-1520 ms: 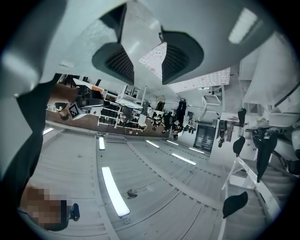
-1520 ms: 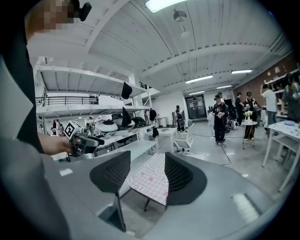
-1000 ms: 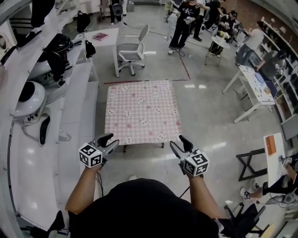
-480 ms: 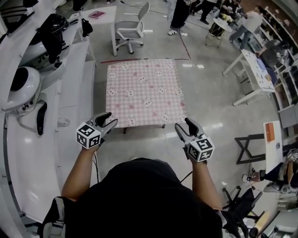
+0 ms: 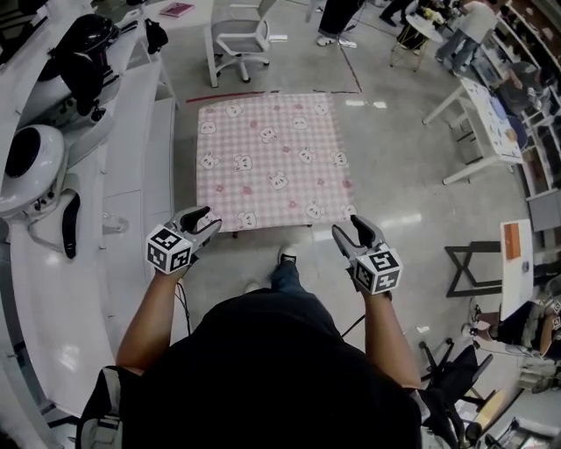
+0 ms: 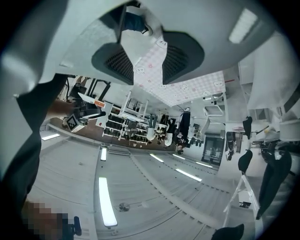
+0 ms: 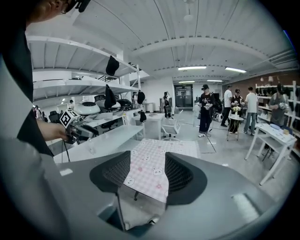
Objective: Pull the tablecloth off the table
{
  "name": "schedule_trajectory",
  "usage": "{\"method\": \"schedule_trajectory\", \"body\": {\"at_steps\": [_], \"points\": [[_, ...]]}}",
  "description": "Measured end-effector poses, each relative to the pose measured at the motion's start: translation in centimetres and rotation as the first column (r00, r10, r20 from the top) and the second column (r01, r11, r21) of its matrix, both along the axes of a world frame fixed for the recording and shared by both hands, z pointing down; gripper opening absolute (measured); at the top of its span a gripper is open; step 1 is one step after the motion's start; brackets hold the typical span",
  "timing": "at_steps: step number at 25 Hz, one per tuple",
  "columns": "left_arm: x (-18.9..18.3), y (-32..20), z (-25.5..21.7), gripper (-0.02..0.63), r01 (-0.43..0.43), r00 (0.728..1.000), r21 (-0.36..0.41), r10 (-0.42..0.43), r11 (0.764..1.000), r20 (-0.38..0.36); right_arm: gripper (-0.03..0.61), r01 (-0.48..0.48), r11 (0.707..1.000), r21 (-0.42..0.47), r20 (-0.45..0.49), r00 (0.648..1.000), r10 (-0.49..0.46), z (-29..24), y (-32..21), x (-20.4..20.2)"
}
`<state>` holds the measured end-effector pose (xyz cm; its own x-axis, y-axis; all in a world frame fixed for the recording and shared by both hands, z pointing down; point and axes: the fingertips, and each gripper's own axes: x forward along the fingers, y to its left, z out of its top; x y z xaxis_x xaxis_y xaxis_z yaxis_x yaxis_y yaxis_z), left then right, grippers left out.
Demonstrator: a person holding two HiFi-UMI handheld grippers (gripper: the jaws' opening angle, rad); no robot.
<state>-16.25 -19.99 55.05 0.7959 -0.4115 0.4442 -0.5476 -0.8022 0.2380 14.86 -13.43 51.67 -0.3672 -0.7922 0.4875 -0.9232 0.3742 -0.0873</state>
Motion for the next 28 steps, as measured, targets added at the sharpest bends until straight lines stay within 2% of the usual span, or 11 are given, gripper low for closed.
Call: {"method": "schedule_trajectory", "body": {"at_steps": [5, 9, 17, 19, 22, 28], "points": [[0.0, -1.5, 1.5, 0.193, 0.019, 1.000, -0.033, -0.018, 0.999, 0.014, 0.262, 0.009, 0.999, -0.053, 0.035, 0.999, -0.008, 2.8, -2.3, 0.2], [1.0, -3.0, 3.2, 0.196, 0.018, 0.998, -0.046, -0.015, 0.999, 0.054, 0.262, 0.020, 0.994, -0.108, 0.023, 1.000, -0.018, 5.7, -3.6, 1.3], [2.6, -4.7, 9.0, 0.205, 0.019, 0.989, -0.125, -0.001, 0.992, 0.145, 0.262, 0.054, 0.964, -0.261, -0.004, 0.998, -0.057, 13.2, -5.2, 3.2], [2.7, -4.8, 10.9, 0.207, 0.002, 0.976, -0.128, 0.026, 0.992, 0.216, 0.262, 0.065, 0.954, -0.293, -0.029, 0.997, -0.077, 14.9, -5.5, 3.6], [2.8, -4.3, 13.8, 0.212, -0.042, 0.940, -0.121, 0.080, 0.992, 0.331, 0.262, 0.095, 0.934, -0.344, -0.055, 0.991, -0.121, 17.5, -5.6, 3.7], [3.8, -4.3, 18.7, 0.212, -0.077, 0.904, -0.130, 0.124, 0.989, 0.409, 0.262, 0.148, 0.894, -0.422, -0.091, 0.975, -0.205, 22.7, -5.9, 3.8]]}}
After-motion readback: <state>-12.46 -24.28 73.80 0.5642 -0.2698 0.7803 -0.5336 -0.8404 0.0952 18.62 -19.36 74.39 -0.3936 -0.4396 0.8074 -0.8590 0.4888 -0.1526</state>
